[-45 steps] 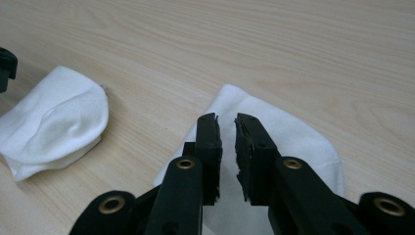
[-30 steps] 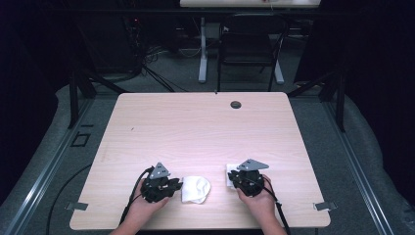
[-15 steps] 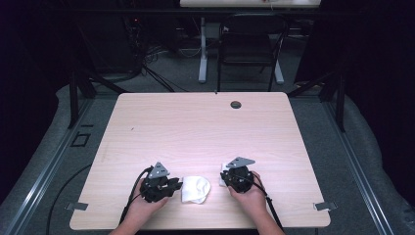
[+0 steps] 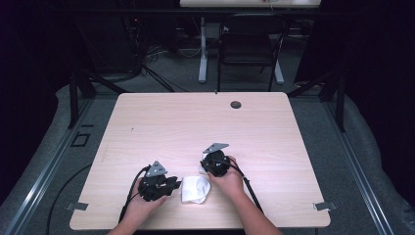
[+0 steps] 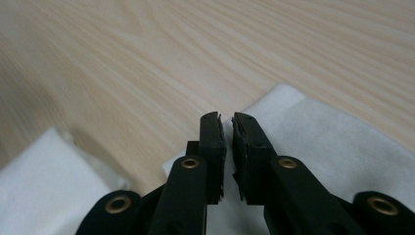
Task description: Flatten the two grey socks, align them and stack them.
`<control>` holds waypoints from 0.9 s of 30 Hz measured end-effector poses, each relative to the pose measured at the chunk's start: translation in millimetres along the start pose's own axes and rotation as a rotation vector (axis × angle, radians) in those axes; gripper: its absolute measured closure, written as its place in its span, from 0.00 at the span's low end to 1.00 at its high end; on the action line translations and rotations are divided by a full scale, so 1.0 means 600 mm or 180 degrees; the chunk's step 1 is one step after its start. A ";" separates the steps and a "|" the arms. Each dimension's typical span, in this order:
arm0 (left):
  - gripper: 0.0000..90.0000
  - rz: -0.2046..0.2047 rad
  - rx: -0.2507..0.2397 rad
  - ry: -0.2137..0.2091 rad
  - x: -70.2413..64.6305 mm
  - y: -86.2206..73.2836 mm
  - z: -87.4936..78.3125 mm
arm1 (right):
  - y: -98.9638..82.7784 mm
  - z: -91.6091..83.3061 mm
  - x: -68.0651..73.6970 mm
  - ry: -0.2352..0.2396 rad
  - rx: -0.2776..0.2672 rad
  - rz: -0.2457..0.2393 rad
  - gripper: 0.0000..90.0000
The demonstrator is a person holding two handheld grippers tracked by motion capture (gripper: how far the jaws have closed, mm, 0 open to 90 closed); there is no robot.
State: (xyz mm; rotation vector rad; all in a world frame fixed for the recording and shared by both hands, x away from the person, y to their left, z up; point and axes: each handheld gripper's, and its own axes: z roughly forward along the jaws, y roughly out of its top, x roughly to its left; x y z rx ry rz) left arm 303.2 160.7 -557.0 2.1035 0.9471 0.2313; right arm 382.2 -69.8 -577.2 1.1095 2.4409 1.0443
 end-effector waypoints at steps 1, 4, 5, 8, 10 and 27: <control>0.80 0.0007 0.0001 -0.0005 0.000 0.000 0.000 | 0.007 0.006 0.002 0.0019 0.0009 -0.0036 0.92; 0.80 -0.0001 0.0009 0.0006 0.001 -0.001 0.000 | 0.022 0.022 0.013 0.0056 0.0021 -0.0075 0.92; 0.81 0.0003 0.0001 0.0015 0.001 -0.001 0.001 | 0.025 0.026 0.017 0.0062 0.0010 -0.0090 0.92; 0.80 0.0010 0.0006 0.0003 0.003 -0.001 0.000 | 0.033 0.030 0.027 0.0058 0.0058 -0.0128 0.88; 0.80 -0.0008 -0.0002 0.0006 0.004 -0.002 -0.001 | 0.035 0.023 0.033 0.0074 0.0013 -0.0135 0.84; 0.61 0.0028 -0.0070 0.0019 -0.005 0.002 0.006 | -0.085 -0.173 0.057 0.0161 -0.0733 0.0176 0.50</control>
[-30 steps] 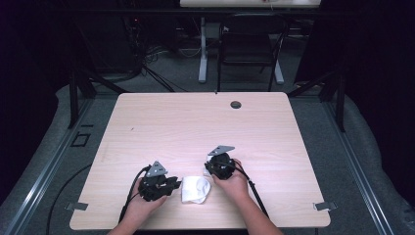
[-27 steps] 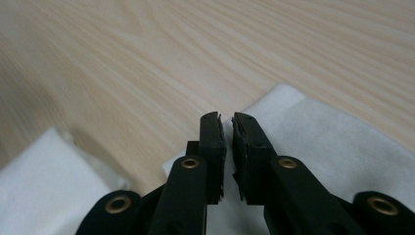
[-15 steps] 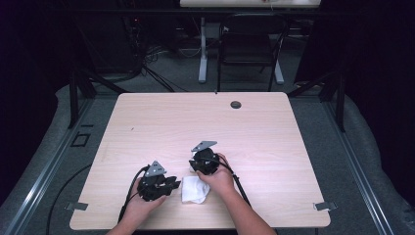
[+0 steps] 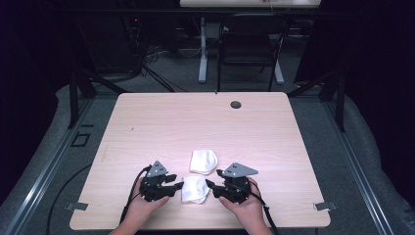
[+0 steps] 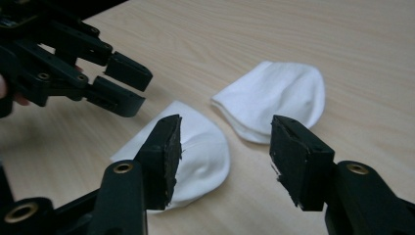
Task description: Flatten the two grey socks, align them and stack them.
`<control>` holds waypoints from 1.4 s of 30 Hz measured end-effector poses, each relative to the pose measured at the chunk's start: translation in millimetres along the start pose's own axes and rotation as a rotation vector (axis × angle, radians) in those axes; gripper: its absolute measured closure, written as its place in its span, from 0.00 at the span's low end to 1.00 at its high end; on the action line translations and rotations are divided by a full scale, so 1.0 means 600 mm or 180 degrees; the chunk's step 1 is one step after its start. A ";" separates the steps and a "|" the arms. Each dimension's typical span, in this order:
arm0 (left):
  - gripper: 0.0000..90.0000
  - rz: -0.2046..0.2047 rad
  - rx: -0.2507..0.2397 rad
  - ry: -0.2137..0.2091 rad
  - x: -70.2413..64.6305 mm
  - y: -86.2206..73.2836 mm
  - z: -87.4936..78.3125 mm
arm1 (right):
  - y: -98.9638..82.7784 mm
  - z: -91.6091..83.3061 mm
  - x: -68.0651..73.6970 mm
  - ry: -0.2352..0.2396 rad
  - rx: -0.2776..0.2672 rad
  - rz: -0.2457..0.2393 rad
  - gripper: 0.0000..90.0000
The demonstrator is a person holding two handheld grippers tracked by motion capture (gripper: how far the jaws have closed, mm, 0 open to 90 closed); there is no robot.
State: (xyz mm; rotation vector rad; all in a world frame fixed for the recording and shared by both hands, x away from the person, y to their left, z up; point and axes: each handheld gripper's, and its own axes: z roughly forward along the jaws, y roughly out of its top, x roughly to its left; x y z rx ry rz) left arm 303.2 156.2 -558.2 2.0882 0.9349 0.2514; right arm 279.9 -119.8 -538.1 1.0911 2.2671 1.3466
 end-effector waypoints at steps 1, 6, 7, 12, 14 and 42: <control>0.61 -0.0008 0.0001 -0.0013 -0.002 0.000 0.001 | -0.006 -0.002 0.000 0.0041 0.0028 0.0071 0.50; 0.59 0.0054 0.0042 0.0006 -0.005 -0.001 0.005 | -0.026 0.010 -0.004 0.0034 0.0198 0.0171 0.51; 0.58 0.0037 0.0051 0.0016 -0.005 -0.002 0.005 | -0.027 0.016 -0.007 0.0044 0.0230 0.0235 0.51; 0.54 0.0049 0.0065 0.0014 -0.007 -0.005 0.009 | -0.025 0.028 -0.015 0.0002 0.0330 0.0215 0.55; 0.53 0.0054 0.0080 -0.0002 -0.010 -0.006 0.014 | -0.026 0.029 -0.014 -0.0032 0.0326 0.0207 0.64; 0.73 0.0215 0.0273 -0.0072 -0.027 -0.015 0.039 | -0.027 0.058 -0.011 0.0203 0.0514 0.0543 1.00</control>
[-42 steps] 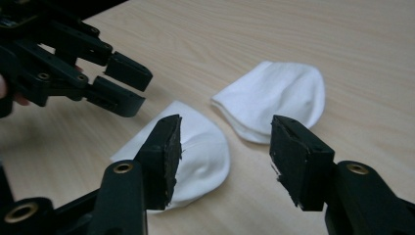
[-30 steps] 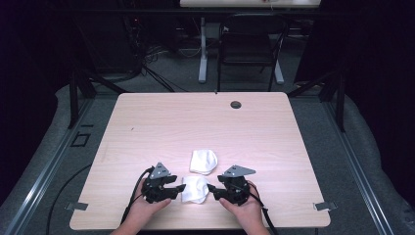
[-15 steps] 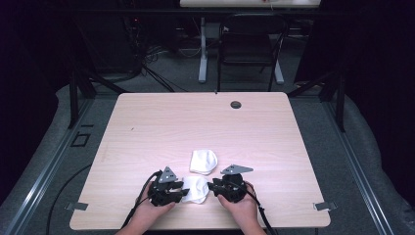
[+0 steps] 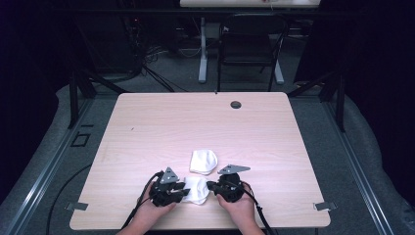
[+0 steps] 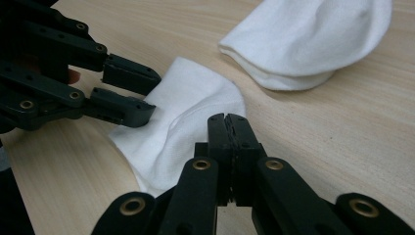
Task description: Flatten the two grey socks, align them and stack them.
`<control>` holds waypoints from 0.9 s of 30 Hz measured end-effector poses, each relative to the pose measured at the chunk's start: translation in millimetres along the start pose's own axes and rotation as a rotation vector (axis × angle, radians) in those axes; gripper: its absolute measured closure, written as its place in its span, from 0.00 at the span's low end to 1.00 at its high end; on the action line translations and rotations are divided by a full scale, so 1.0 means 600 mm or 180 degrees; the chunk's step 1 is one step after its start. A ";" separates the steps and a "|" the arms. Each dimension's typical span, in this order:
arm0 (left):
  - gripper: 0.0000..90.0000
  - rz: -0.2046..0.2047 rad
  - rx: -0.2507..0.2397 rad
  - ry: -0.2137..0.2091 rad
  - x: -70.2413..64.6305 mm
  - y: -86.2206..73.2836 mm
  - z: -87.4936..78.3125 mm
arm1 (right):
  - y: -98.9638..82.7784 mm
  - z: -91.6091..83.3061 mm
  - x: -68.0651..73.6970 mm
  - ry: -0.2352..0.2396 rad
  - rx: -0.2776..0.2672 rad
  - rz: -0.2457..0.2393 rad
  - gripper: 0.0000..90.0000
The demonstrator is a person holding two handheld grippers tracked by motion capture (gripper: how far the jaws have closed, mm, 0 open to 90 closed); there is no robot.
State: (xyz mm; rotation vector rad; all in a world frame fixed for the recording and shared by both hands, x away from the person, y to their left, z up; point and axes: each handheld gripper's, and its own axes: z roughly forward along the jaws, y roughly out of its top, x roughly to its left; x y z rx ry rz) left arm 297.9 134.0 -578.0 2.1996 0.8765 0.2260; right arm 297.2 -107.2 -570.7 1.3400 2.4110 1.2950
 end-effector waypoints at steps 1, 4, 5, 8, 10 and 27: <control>0.73 -0.0011 -0.0001 -0.0004 0.000 0.000 0.000 | 0.001 -0.003 0.002 0.0002 -0.0011 -0.0035 1.00; 0.71 -0.0020 -0.0003 0.0008 0.000 0.001 0.000 | 0.006 -0.010 0.012 -0.0026 -0.0062 -0.0145 1.00; 0.70 -0.0010 0.0002 0.0001 0.001 0.002 -0.003 | 0.008 -0.012 0.016 -0.0024 -0.0082 -0.0152 1.00; 0.69 -0.0009 -0.0058 -0.0049 -0.004 0.008 -0.013 | 0.013 -0.018 0.025 -0.0007 -0.0138 -0.0226 1.00; 0.68 0.0003 -0.0105 -0.0090 -0.009 0.012 -0.020 | 0.016 -0.021 0.029 0.0008 -0.0159 -0.0253 1.00; 0.49 0.0197 -0.0118 -0.0317 -0.059 0.021 -0.008 | 0.023 -0.026 0.043 0.0208 -0.0348 -0.0160 1.00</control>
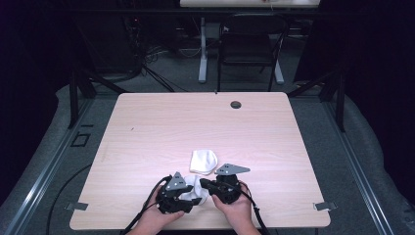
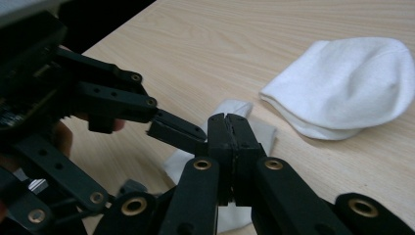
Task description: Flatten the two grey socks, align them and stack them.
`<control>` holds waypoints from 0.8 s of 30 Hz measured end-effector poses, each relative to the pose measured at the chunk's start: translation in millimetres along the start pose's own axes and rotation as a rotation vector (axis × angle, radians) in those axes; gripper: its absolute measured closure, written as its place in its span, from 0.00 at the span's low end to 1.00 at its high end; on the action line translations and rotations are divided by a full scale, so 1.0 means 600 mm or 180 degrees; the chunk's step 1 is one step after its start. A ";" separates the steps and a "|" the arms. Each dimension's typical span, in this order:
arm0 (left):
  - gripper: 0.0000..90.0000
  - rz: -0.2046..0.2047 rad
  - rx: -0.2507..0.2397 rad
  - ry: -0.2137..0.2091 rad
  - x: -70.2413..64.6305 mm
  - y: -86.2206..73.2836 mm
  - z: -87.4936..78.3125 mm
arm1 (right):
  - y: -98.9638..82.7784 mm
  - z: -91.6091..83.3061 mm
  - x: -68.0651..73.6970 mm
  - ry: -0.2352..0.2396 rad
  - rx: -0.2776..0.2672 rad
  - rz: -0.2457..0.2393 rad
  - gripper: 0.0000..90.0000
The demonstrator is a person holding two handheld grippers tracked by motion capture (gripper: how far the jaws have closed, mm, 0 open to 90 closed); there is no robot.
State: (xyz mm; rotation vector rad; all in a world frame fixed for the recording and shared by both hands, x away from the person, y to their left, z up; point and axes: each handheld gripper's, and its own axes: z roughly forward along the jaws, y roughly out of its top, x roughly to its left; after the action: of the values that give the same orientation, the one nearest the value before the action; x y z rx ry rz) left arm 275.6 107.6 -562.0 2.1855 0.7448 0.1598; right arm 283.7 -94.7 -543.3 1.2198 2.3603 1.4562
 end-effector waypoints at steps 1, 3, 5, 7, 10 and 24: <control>0.49 0.0025 0.0016 0.0016 -0.001 0.000 0.002 | 0.000 0.000 0.002 0.0014 -0.0008 0.0001 1.00; 0.50 0.0063 0.0021 0.0052 -0.004 0.000 0.005 | 0.001 0.002 0.006 0.0046 -0.0036 0.0006 1.00; 0.51 0.0077 0.0020 0.0096 -0.006 -0.001 0.009 | 0.001 0.005 0.011 0.0079 -0.0017 -0.0016 1.00; 0.55 0.0066 0.0051 0.0111 -0.006 -0.001 0.011 | 0.000 0.008 0.014 0.0110 -0.0033 -0.0003 1.00; 0.61 0.0055 0.0039 0.0116 -0.006 -0.002 0.011 | -0.001 0.011 0.017 0.0163 -0.0065 0.0005 1.00; 0.93 0.0011 -0.0015 0.0053 -0.003 -0.005 0.002 | -0.002 0.006 0.007 0.0192 -0.0157 0.0051 0.91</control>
State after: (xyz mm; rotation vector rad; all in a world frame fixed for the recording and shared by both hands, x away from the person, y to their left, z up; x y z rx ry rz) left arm 273.2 107.3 -564.9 2.1835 0.7494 0.1815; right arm 281.7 -89.5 -545.0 1.2022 2.3426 1.5679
